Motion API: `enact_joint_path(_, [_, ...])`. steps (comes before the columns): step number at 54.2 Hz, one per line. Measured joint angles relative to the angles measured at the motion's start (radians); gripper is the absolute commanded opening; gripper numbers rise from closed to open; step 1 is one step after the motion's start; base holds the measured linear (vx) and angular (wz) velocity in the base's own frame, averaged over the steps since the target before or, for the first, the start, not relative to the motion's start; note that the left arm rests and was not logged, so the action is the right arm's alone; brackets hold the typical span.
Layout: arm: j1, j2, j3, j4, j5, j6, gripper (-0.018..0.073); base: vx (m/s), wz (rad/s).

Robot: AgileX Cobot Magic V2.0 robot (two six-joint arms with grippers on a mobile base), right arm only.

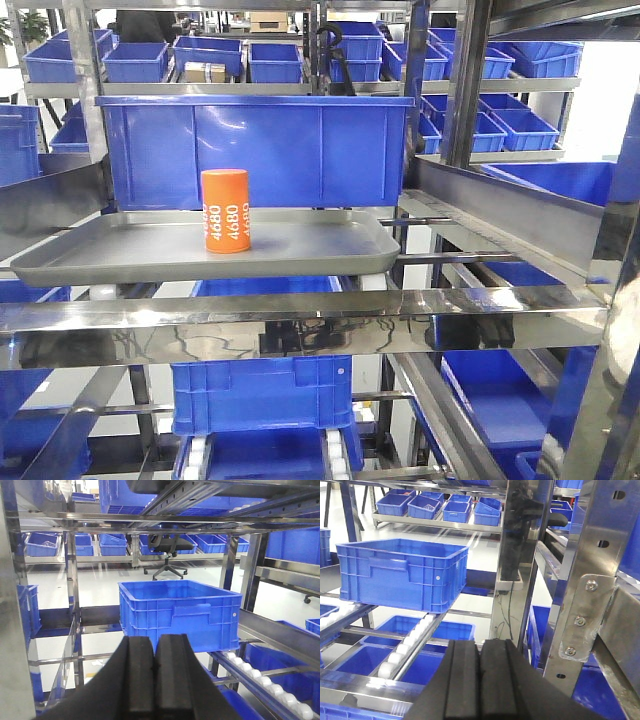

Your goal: Grab orange capacitor from left shelf to right conveyor

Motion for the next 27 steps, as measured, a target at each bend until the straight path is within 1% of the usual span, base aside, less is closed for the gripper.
enact_joint_path(27, [0.000, 0.000, 0.000, 0.000, 0.000, 0.000, -0.0010, 0.00, 0.00])
